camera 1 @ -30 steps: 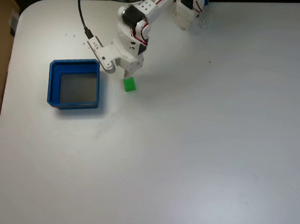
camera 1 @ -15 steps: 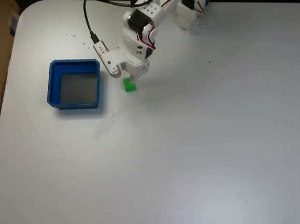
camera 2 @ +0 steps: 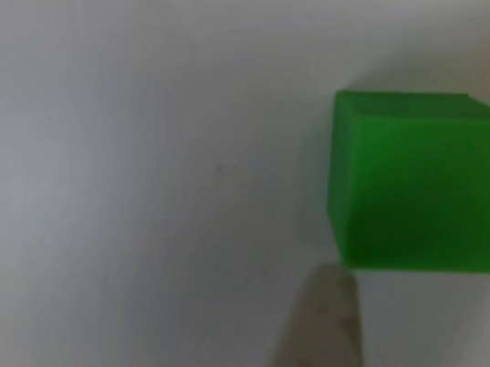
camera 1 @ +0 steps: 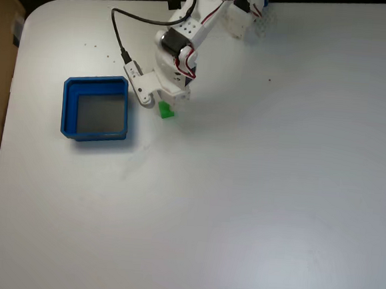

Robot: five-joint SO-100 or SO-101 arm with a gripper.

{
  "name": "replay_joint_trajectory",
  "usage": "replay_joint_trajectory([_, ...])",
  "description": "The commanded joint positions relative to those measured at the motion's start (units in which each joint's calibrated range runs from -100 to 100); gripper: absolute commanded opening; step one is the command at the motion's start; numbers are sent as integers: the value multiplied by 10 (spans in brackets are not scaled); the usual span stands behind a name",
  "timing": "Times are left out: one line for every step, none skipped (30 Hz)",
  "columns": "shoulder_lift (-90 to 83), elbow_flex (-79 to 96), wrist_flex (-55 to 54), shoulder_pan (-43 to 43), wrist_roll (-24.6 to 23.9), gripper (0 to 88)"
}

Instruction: Pick up green cube and drop it in the blue box

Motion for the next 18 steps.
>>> replay_joint_trajectory([10, -37, 1, 2, -1, 224])
replay_joint_trajectory([11, -37, 1, 2, -1, 224])
replay_joint_trajectory([13, -37, 1, 2, -1, 224])
replay_joint_trajectory([13, -37, 0, 2, -1, 223])
replay_joint_trajectory([13, -37, 0, 2, -1, 223])
replay_joint_trajectory([13, -37, -1, 2, -1, 222])
replay_joint_trajectory([13, -36, -2, 2, -1, 221])
replay_joint_trajectory([13, -38, -4, 2, -1, 218])
replay_joint_trajectory([13, -39, -4, 2, -1, 218])
replay_joint_trajectory([13, -39, -4, 2, -1, 217])
replay_joint_trajectory([13, -39, -4, 2, -1, 217])
replay_joint_trajectory([13, -39, -4, 2, -1, 217])
replay_joint_trajectory([13, -39, -5, 2, -1, 217])
replay_joint_trajectory([13, -40, -5, 2, -1, 217])
replay_joint_trajectory([13, -40, -5, 2, -1, 217])
replay_joint_trajectory([13, -40, -5, 2, -1, 217])
replay_joint_trajectory([13, -40, -6, 2, -1, 217])
replay_joint_trajectory([13, -40, -6, 2, -1, 217])
